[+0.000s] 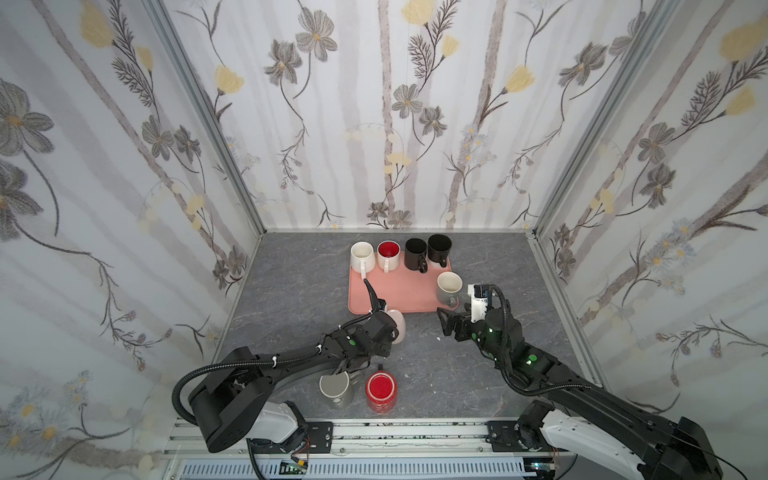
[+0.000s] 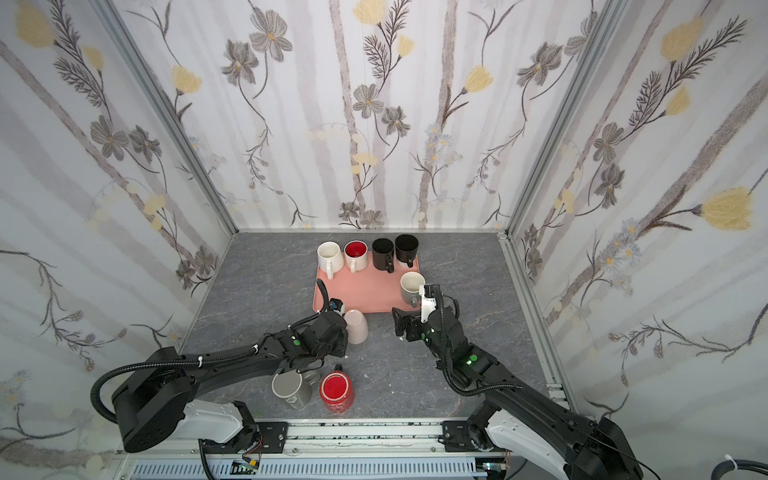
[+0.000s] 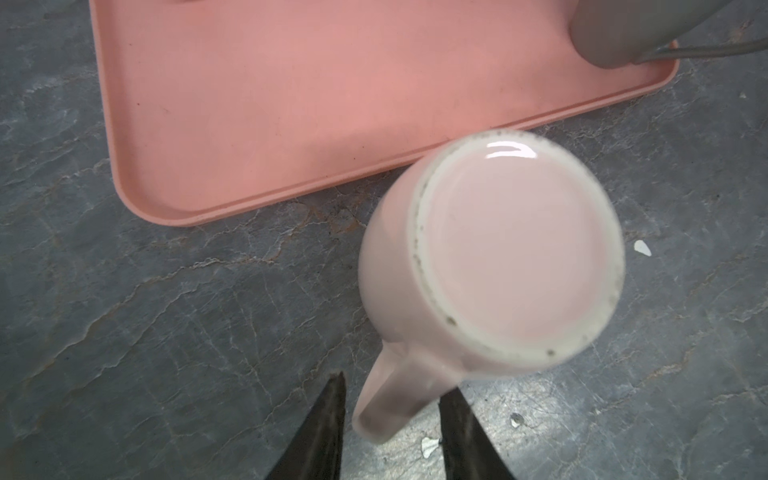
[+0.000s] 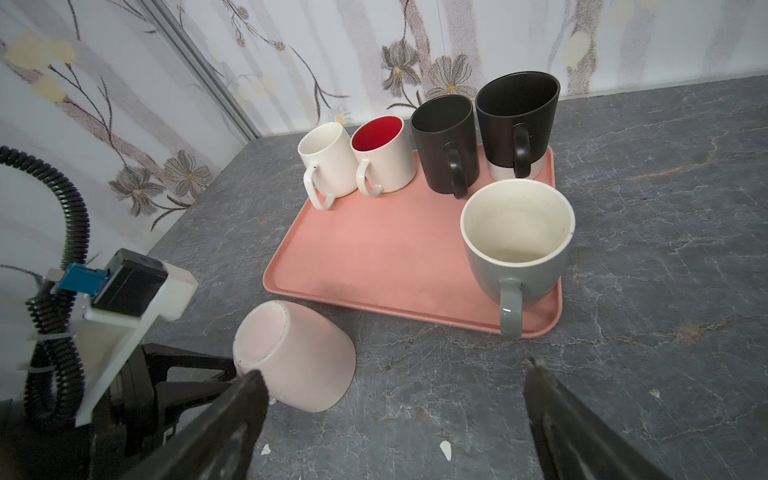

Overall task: Turn the mug right side up
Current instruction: 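Lower the left gripper and close it on the pale pink mug's handle, then lift and tilt the pink mug upright with the left gripper toward the right gripper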

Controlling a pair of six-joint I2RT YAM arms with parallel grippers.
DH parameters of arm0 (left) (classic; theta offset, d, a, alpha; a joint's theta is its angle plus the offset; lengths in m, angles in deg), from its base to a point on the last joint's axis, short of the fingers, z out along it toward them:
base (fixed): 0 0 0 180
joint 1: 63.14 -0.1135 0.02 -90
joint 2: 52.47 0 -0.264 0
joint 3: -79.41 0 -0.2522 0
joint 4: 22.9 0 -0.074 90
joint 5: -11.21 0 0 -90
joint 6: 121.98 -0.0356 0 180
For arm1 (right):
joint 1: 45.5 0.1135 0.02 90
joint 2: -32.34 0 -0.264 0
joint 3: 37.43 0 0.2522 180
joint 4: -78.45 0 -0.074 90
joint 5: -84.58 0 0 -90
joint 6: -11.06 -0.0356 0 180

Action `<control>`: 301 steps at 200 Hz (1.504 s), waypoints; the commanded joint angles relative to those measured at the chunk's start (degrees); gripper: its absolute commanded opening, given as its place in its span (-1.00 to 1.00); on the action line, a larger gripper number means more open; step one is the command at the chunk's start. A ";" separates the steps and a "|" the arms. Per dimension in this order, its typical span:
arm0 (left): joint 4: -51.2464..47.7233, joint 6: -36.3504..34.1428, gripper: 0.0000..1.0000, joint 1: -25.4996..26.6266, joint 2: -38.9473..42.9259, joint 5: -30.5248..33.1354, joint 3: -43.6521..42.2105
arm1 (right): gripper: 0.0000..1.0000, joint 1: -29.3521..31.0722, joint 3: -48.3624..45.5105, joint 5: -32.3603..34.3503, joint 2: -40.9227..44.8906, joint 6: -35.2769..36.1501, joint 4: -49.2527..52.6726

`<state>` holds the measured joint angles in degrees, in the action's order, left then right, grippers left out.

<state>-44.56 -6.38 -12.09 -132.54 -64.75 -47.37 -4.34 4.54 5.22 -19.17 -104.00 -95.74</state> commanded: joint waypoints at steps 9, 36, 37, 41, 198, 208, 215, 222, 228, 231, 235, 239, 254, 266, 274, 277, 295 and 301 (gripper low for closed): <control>4.35 -1.64 -0.27 0.02 -1.50 1.36 0.68 | 0.91 -0.12 -0.26 -0.24 0.35 -0.69 -1.10; 5.89 -2.05 -0.33 0.15 -3.02 3.10 0.48 | 0.92 -0.21 -0.19 -0.59 0.18 -0.69 -1.39; 5.97 -2.09 -0.34 0.17 -3.05 3.18 0.50 | 0.92 -0.21 -0.22 -0.60 0.13 -0.69 -1.38; 6.18 -2.14 -0.34 0.14 -3.15 3.55 0.45 | 0.92 -0.23 -0.21 -0.72 0.09 -0.70 -1.45; 12.95 -6.19 -0.66 1.96 -5.82 7.82 -1.32 | 0.92 -0.80 -0.28 -2.20 -0.26 -1.28 -1.88; 13.13 -6.18 -0.67 2.04 -5.67 7.83 -1.53 | 0.92 -0.82 -0.25 -2.27 -0.13 -1.25 -1.94; 13.08 -6.18 -0.68 2.04 -5.70 7.79 -1.65 | 0.92 -0.83 -0.25 -2.32 -0.09 -1.39 -1.96; 13.09 -6.18 -0.70 2.12 -5.45 7.67 -1.59 | 0.92 -0.81 -0.22 -2.58 -0.09 -1.46 -2.03; 13.15 -6.18 -0.70 2.20 -5.37 7.59 -1.59 | 0.92 -0.78 -0.24 -2.87 -0.09 -1.48 -2.05; 13.17 -6.18 -0.71 2.26 -5.31 7.66 -1.63 | 0.92 -0.81 -0.17 -2.98 -0.09 -1.54 -2.14; 13.17 -6.19 -0.72 2.38 -5.23 7.65 -1.59 | 0.92 -0.78 -0.15 -3.22 -0.17 -1.57 -2.09; 13.17 -6.19 -0.74 2.44 -5.15 7.60 -1.59 | 0.92 -0.87 -0.10 -3.46 -0.24 -1.65 -2.16; 13.09 -6.01 -0.81 2.50 -4.87 7.59 -1.38 | 0.96 -0.87 -0.08 -4.35 -0.43 -1.84 -2.77; 12.91 -5.62 -0.86 2.55 -4.54 7.29 -1.16 | 1.00 -0.91 -0.12 -5.61 -0.65 -2.22 -3.59; 12.91 -5.27 -0.91 2.57 -4.24 6.91 -0.98 | 1.00 -0.85 -0.10 -6.56 -0.99 -2.51 -4.18; 12.94 -5.16 -0.93 2.57 -4.15 6.81 -0.97 | 1.00 -0.89 -0.08 -6.87 -1.11 -2.61 -4.29; 13.09 -4.11 -1.00 2.73 -3.23 6.54 -0.62 | 0.99 -0.87 -0.12 -8.36 -2.22 -3.59 -5.38; 13.09 -3.70 -1.00 2.74 -2.87 6.55 -0.51 | 0.99 -0.97 -0.34 -8.79 -2.57 -3.98 -5.83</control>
<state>-33.39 -12.35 -9.55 -136.80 -58.06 -48.77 -5.17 4.17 -0.90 -20.81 -105.92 -97.79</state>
